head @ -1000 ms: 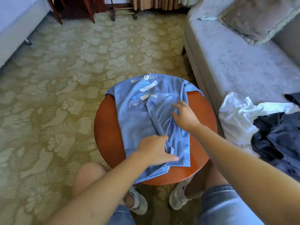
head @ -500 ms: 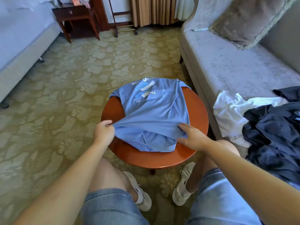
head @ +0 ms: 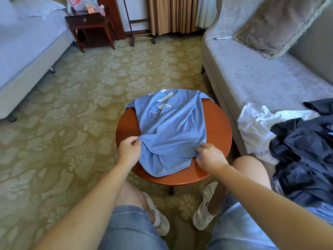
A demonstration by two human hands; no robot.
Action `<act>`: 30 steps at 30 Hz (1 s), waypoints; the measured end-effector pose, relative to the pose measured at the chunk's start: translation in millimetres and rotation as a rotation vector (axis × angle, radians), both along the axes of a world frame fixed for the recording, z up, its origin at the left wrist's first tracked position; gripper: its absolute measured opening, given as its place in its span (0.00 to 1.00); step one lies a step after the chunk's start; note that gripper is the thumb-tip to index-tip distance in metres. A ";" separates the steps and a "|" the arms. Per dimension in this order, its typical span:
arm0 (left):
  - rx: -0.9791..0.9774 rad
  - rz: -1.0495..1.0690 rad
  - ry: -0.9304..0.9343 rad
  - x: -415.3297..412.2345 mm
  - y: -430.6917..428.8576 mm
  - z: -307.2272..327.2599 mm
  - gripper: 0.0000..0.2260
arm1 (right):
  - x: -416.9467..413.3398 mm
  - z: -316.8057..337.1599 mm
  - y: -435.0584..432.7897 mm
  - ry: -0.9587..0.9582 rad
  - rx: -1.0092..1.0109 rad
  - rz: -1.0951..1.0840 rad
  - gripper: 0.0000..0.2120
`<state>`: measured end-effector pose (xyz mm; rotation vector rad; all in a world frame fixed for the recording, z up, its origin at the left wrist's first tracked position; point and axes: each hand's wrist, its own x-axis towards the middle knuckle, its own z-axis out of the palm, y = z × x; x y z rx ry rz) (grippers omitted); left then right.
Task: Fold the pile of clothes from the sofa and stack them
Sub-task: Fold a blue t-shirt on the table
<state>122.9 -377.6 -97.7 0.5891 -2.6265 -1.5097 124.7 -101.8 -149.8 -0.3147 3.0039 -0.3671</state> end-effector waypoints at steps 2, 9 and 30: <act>0.014 -0.001 -0.020 0.3 2.0 -0.3 0.07 | 0.0 1.9 -0.4 0.015 0.050 0.019 0.12; 0.026 -0.024 -0.037 -2.9 15.7 -1.4 0.06 | -2.7 10.7 -6.0 -0.004 0.194 0.083 0.11; -0.509 -0.351 -0.421 34.5 58.0 -28.5 0.45 | -48.7 36.7 50.5 0.084 -1.049 -0.955 0.18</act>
